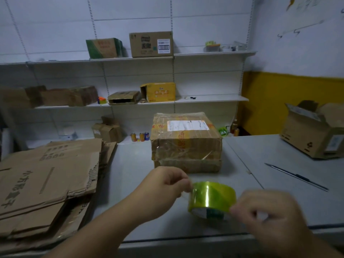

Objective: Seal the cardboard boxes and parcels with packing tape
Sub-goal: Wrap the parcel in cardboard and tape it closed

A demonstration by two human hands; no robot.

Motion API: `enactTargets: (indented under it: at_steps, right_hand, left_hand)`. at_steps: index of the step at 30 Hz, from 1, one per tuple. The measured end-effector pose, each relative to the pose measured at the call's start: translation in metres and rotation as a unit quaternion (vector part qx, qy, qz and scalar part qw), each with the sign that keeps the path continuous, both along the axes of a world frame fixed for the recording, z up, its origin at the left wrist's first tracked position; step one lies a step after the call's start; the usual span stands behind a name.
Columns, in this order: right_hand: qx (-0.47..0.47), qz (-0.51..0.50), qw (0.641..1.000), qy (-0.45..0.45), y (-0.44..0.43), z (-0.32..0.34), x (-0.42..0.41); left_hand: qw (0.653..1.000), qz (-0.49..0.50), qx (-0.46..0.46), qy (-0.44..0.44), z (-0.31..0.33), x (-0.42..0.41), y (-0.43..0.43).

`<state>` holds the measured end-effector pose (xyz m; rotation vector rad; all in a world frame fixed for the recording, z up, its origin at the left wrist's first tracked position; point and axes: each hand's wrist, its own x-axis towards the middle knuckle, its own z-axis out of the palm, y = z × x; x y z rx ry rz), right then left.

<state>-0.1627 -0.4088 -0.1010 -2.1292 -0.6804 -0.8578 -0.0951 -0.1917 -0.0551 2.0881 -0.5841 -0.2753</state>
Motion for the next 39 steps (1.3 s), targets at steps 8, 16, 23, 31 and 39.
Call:
enactTargets:
  at_steps: [8,16,23,31,39]
  right_hand:
    - [0.023,0.256,0.84,0.478,0.014,0.018,0.045]
    - [-0.039,0.137,0.879,0.455,0.017,0.02,0.036]
    - [0.014,0.11,0.926,0.361,0.03,0.012,0.028]
    - [-0.036,0.122,0.849,0.514,-0.006,-0.013,0.045]
    - [-0.032,0.09,0.873,0.478,-0.014,0.0,0.058]
  left_hand:
    - [0.997,-0.064,0.026,-0.023,0.016,-0.003,-0.003]
    - [0.974,-0.052,0.148,-0.162,0.022,0.001,0.011]
    - [0.975,-0.054,0.118,-0.183,0.023,0.001,0.026]
    - [0.979,-0.024,0.111,-0.168,0.037,0.004,0.058]
    - [0.979,0.0,0.113,-0.168,0.023,0.032,0.051]
